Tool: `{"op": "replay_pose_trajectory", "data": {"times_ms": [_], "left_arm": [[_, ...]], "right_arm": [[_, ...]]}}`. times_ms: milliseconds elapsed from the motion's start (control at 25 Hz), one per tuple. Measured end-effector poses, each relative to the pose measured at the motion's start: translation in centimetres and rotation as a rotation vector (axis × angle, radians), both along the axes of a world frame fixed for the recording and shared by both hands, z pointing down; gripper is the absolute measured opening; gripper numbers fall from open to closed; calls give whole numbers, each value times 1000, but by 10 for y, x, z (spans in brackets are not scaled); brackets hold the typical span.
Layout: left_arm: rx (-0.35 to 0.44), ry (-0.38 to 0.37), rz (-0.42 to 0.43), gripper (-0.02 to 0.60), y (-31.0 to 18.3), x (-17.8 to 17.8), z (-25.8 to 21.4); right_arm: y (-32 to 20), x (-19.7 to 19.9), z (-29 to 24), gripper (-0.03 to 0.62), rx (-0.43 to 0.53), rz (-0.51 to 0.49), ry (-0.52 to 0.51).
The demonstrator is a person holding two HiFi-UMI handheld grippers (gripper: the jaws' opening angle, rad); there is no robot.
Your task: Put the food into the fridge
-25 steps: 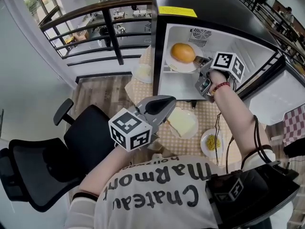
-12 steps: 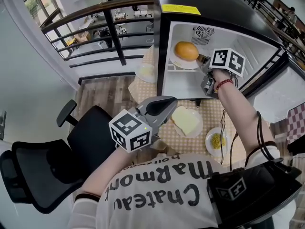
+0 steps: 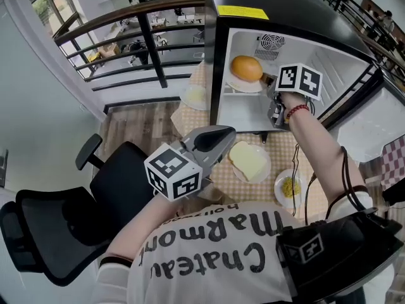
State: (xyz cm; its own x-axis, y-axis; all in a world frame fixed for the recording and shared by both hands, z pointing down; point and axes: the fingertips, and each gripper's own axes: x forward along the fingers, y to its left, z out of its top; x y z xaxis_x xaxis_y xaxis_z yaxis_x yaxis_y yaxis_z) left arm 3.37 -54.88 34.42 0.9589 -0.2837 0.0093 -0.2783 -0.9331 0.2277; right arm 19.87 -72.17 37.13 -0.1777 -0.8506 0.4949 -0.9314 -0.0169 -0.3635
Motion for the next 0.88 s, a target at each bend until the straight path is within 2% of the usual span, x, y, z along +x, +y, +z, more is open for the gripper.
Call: {"op": "replay_pose_trajectory", "data": {"times_ms": [520,880], "left_arm": [[-15,-1,29,8,3,4,8],[-25,1,46,8,5,4,12]], "right_arm": [[8,0,9,143,-15,-20,108],[9,-2,8,143,8,-32,159]]}}
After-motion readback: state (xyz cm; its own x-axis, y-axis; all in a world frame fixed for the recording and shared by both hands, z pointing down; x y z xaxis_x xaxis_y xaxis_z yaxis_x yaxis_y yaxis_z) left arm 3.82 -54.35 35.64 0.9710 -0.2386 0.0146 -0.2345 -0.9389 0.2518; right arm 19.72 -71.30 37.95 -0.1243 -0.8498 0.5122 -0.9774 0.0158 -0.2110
